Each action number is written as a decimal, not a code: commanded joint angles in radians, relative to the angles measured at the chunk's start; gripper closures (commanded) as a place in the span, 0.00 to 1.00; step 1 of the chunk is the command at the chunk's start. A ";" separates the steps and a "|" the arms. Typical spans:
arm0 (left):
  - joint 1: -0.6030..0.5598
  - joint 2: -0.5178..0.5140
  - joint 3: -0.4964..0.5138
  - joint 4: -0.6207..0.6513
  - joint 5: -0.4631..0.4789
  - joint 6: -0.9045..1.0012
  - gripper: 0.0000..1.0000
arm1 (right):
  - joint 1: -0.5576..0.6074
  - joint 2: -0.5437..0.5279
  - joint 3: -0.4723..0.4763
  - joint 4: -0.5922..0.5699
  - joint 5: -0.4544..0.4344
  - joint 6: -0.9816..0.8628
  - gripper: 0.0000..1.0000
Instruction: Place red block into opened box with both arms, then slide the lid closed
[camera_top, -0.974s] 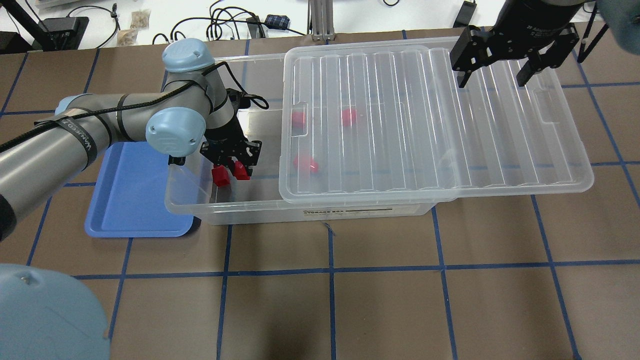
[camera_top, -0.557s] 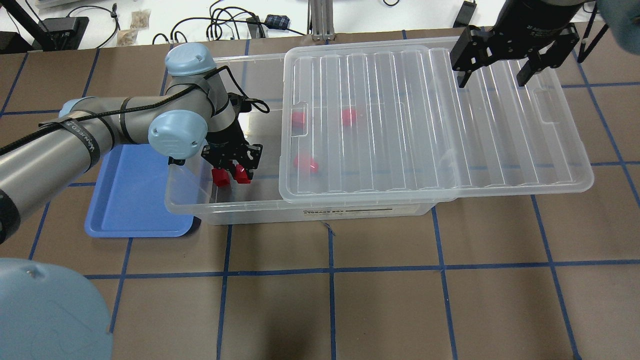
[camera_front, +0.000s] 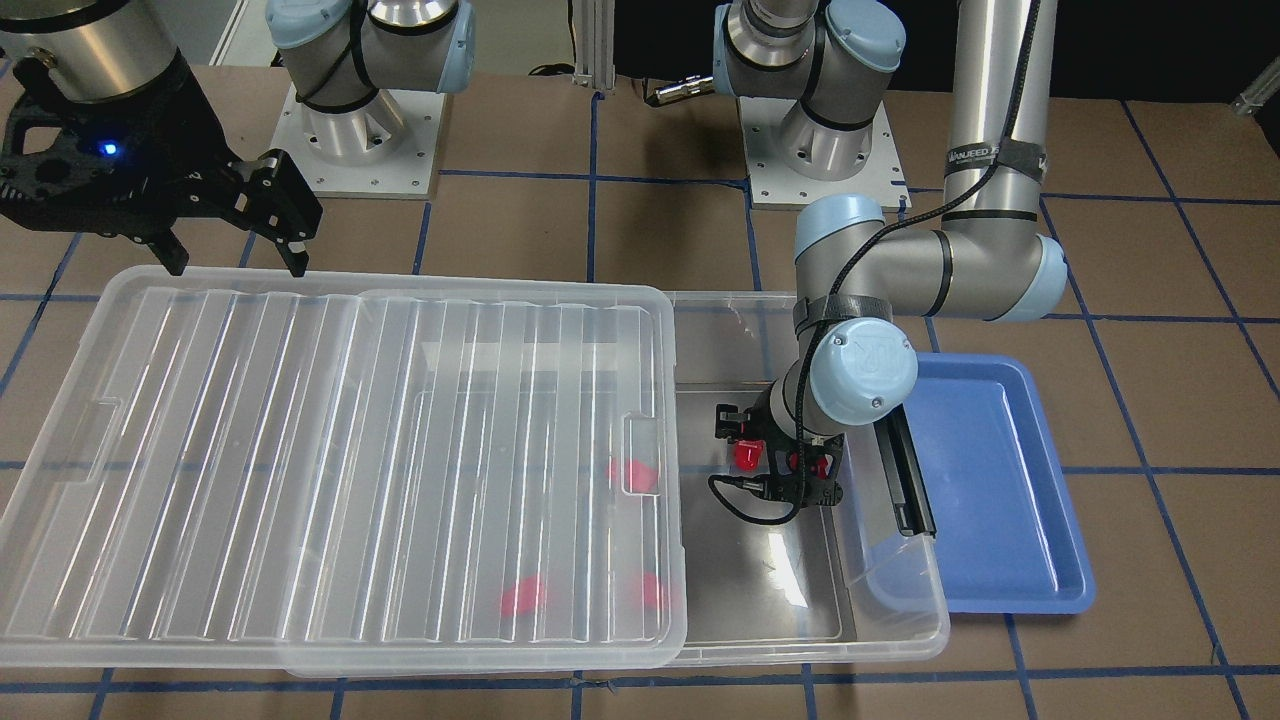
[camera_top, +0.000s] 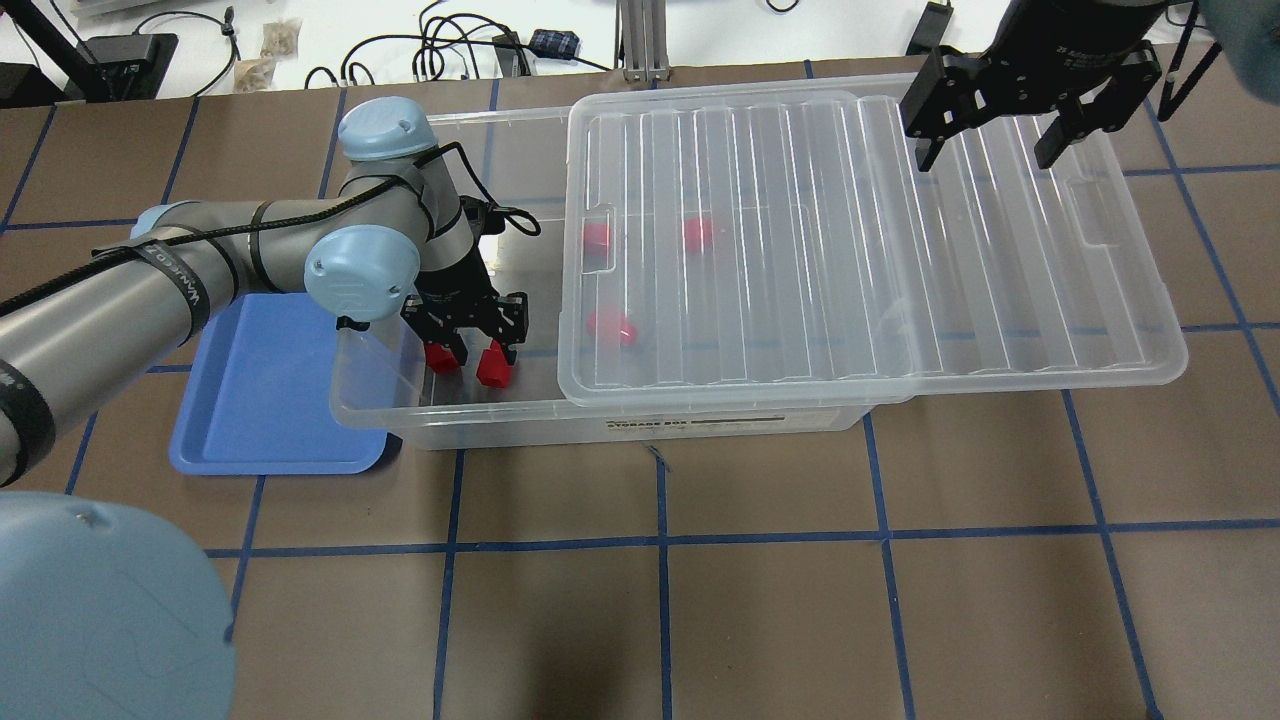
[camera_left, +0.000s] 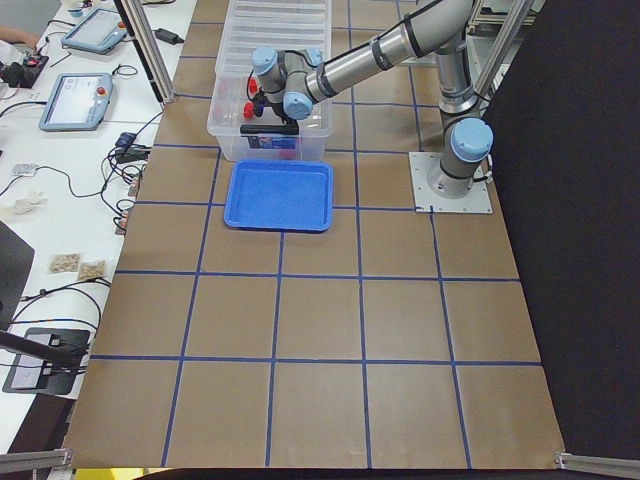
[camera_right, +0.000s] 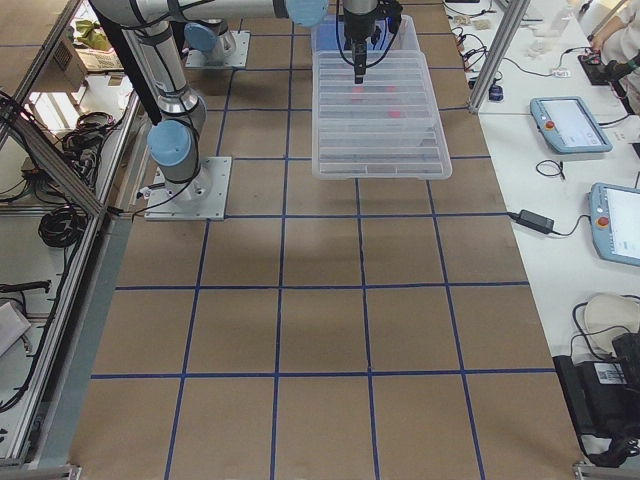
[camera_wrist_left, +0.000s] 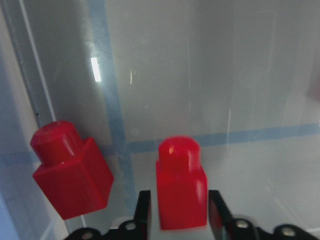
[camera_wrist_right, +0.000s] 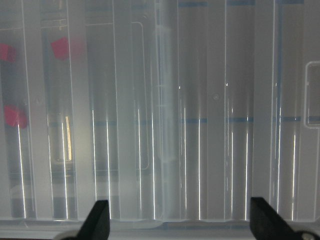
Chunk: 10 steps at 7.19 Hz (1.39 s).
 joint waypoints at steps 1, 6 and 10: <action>0.001 0.019 0.016 -0.004 0.006 0.000 0.00 | 0.000 0.000 -0.001 0.000 -0.001 -0.001 0.00; 0.014 0.143 0.333 -0.369 0.026 0.021 0.00 | 0.000 0.003 0.001 -0.002 -0.002 -0.001 0.00; 0.125 0.236 0.398 -0.530 0.038 0.096 0.00 | 0.000 0.005 0.001 -0.002 -0.005 -0.001 0.00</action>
